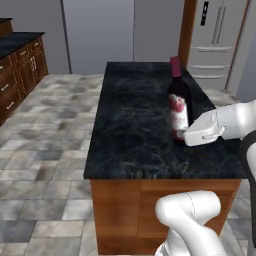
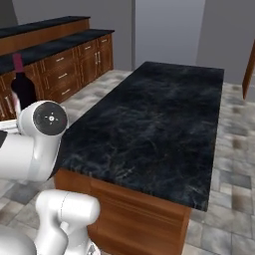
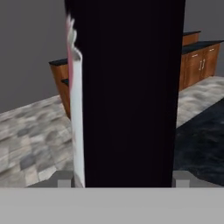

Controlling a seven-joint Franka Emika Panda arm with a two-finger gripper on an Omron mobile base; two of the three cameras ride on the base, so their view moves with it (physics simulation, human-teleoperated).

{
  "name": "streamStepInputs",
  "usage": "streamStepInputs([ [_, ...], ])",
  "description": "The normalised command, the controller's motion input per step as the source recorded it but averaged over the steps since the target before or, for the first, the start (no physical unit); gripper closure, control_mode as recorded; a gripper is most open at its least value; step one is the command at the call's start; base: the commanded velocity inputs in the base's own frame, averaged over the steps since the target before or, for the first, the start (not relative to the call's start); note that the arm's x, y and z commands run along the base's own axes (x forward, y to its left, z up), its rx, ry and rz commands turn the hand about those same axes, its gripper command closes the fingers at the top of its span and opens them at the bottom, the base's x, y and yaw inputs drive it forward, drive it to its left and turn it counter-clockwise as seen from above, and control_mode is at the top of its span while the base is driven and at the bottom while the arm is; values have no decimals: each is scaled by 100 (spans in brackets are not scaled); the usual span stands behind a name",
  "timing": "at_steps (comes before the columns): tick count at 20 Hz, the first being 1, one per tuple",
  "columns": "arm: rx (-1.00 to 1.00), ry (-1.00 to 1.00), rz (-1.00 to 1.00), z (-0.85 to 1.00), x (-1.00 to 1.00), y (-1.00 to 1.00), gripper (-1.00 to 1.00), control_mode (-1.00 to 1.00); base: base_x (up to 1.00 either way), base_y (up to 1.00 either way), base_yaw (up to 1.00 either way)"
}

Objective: Get the candle and the wine from the cabinet and move them to the dining counter.

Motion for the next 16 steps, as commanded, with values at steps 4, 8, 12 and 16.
streamStepInputs([
  [4,0,0,0,0,0,0,100,100,46,0,0],
  [8,0,0,0,0,0,0,100,100,51,0,-5],
  [12,0,0,0,0,0,0,100,100,43,1,-14],
  [16,0,0,0,0,0,0,100,100,39,4,-22],
])
